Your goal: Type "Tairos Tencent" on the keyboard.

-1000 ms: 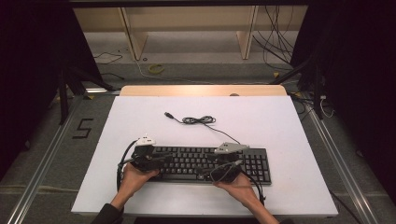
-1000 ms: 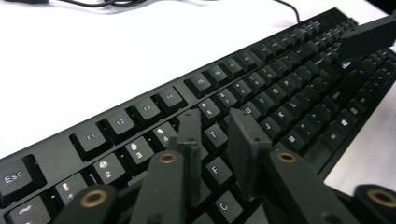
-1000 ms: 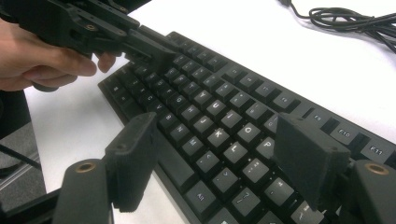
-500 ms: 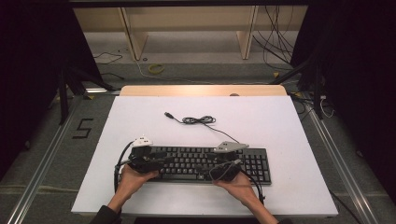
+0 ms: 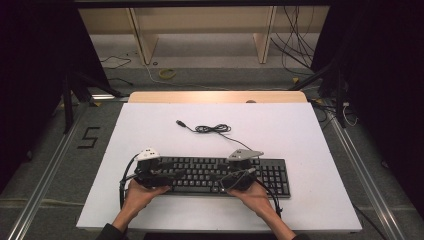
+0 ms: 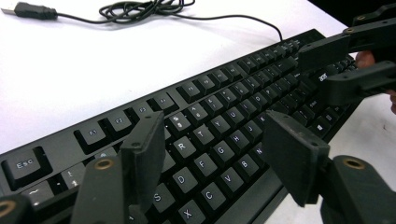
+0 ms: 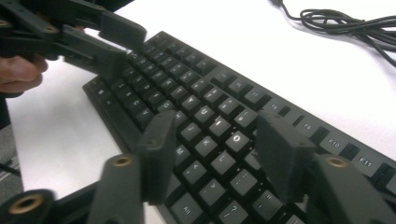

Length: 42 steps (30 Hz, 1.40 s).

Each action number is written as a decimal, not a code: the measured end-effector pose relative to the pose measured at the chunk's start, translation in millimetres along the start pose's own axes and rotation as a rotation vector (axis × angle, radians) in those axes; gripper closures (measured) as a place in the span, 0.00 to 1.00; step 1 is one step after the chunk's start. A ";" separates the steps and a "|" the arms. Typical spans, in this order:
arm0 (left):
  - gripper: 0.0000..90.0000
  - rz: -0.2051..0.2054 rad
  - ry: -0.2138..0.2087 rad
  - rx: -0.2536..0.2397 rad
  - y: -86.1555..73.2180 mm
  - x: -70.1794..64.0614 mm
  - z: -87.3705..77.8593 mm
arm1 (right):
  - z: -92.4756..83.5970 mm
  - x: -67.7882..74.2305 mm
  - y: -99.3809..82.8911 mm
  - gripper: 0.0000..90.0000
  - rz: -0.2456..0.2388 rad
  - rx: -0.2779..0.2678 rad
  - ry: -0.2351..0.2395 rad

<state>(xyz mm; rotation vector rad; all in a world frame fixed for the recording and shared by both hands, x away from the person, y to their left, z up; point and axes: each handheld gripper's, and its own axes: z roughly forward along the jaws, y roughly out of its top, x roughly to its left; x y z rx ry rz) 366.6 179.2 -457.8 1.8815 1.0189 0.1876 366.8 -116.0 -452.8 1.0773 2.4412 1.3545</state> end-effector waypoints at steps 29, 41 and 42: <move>0.36 0.019 -0.006 -0.107 -16.8 -1.0 -23.5 | 31.1 -7.0 4.5 1.00 -0.009 0.100 -0.066; 0.36 0.023 -0.007 -0.103 -21.0 -2.5 -25.3 | 38.9 -6.8 3.2 1.00 -0.018 0.125 -0.069; 0.35 0.026 -0.006 -0.102 -21.3 -2.3 -25.6 | 39.0 -6.9 3.0 1.00 -0.015 0.127 -0.070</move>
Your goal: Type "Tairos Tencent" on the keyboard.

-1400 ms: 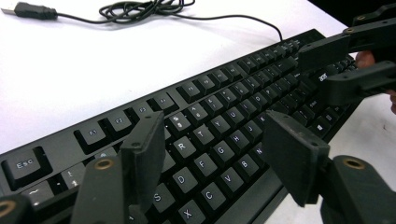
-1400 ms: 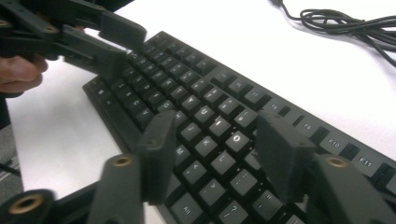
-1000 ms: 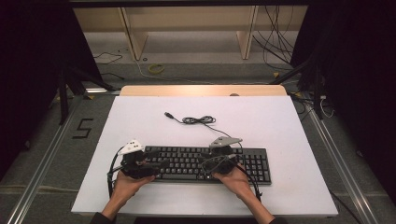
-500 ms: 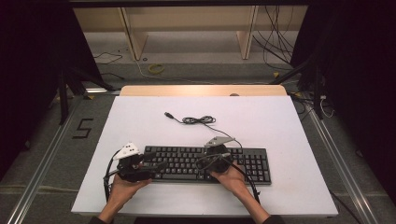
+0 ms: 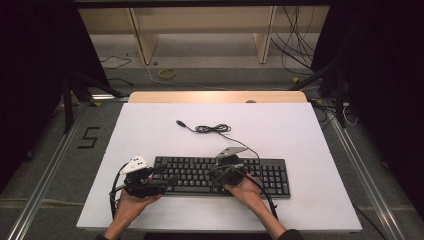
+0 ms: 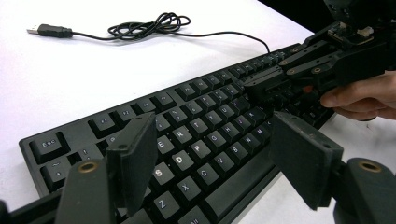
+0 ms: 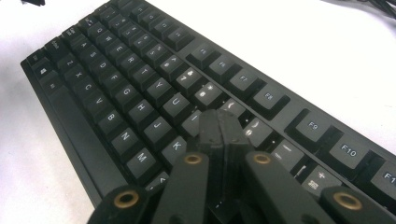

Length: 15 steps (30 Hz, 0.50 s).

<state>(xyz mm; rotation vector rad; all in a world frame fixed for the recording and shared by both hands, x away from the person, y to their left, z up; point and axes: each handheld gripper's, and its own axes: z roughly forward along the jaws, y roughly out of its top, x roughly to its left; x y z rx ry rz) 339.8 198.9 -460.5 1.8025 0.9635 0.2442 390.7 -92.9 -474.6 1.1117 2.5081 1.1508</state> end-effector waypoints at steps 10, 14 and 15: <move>0.36 -0.006 0.012 -0.004 -1.0 3.2 -1.0 | 2.5 -0.6 -0.7 1.00 0.003 0.012 -0.022; 0.36 -0.009 0.020 -0.008 -1.2 4.4 -0.8 | -0.6 -2.1 0.0 1.00 0.034 -0.004 -0.003; 0.36 -0.007 0.025 -0.007 -1.1 5.5 -0.7 | -1.8 -2.5 0.6 1.00 0.037 -0.011 0.001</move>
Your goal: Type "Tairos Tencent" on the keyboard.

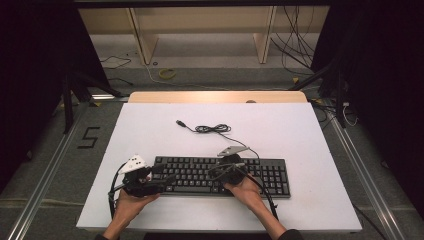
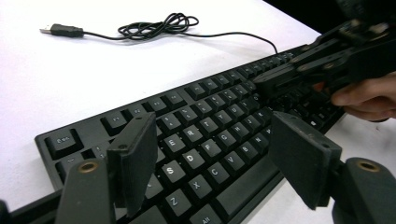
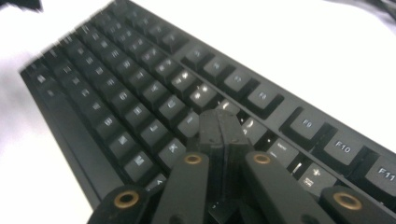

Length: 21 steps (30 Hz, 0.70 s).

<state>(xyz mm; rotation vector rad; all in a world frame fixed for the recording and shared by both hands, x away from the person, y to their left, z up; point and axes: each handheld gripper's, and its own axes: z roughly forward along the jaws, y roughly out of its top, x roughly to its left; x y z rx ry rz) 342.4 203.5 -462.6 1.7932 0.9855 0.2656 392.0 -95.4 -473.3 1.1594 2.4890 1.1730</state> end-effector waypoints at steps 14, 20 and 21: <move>0.47 -0.028 0.042 0.026 -1.2 6.2 4.2 | -23.5 3.8 2.1 0.76 0.011 -0.098 0.056; 0.59 -0.014 0.046 0.061 -2.2 7.3 9.3 | -30.1 6.8 1.2 0.63 0.008 -0.120 0.082; 0.60 -0.014 0.047 0.068 -2.2 7.4 10.0 | -30.8 7.3 1.1 0.61 0.010 -0.120 0.085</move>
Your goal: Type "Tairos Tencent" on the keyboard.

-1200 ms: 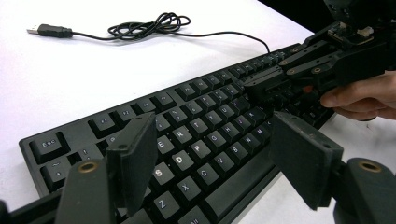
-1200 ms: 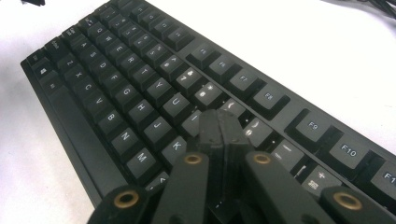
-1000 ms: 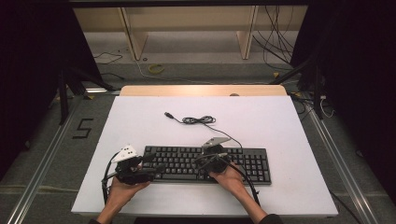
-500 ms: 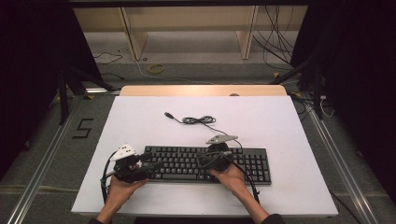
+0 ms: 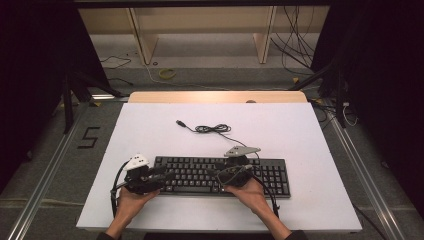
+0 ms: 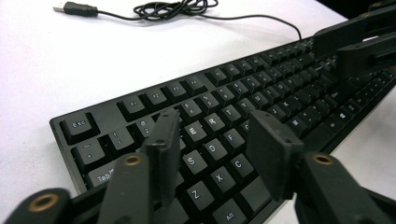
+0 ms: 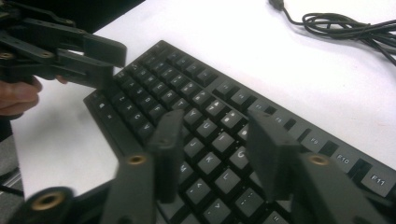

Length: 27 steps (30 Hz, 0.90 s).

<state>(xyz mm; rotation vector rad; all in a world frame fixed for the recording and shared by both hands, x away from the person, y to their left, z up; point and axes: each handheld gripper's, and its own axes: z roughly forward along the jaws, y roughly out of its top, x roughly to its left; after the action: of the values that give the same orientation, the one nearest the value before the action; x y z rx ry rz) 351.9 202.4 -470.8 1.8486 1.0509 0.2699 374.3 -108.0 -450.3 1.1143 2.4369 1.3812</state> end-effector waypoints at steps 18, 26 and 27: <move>0.94 0.034 0.015 0.097 0.7 -1.2 9.7 | -13.5 8.4 -5.5 0.43 -0.021 -0.035 0.014; 0.99 0.033 0.022 0.112 1.8 0.2 11.6 | -18.9 7.9 -9.9 0.38 -0.029 -0.047 0.017; 0.99 0.032 0.023 0.117 2.0 0.2 12.1 | -19.5 7.9 -10.5 0.37 -0.028 -0.047 0.016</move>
<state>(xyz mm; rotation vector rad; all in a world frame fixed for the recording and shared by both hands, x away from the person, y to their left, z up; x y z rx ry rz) 360.1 194.7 -475.5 1.9727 1.0733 0.2533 354.4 -119.6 -445.5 1.0590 2.4082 1.4373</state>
